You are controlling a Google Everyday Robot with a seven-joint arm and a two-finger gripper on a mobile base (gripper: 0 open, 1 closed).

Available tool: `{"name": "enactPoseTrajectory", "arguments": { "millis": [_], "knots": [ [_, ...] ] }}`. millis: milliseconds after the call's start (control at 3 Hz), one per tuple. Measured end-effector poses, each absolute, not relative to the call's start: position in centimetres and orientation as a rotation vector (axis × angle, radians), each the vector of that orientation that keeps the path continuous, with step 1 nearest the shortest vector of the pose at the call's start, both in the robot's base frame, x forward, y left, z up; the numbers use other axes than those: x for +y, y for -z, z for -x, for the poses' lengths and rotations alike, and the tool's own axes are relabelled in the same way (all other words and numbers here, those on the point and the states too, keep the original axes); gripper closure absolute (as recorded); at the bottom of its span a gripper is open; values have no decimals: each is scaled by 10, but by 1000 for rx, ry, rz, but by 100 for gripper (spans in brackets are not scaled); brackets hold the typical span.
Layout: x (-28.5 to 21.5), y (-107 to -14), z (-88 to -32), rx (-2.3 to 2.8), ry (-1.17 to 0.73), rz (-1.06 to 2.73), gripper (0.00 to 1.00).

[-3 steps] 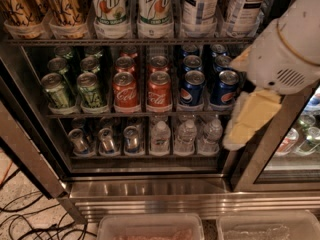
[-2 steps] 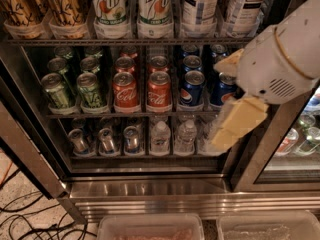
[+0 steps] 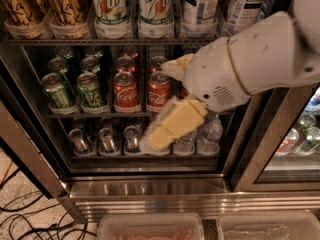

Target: Pick green can from middle shelf of fridge

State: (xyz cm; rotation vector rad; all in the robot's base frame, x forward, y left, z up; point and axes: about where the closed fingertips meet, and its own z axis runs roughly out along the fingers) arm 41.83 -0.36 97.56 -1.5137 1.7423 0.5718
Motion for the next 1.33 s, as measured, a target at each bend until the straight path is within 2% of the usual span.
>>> {"name": "enactPoseTrajectory", "arguments": {
  "millis": [333,1000,1333],
  "knots": [
    [55,-983,-429,1614,-809,1430,0],
    [62,-990,-426,1599,-851,1406,0],
    [55,-967,-435,1619,-752,1392,0]
  ]
}}
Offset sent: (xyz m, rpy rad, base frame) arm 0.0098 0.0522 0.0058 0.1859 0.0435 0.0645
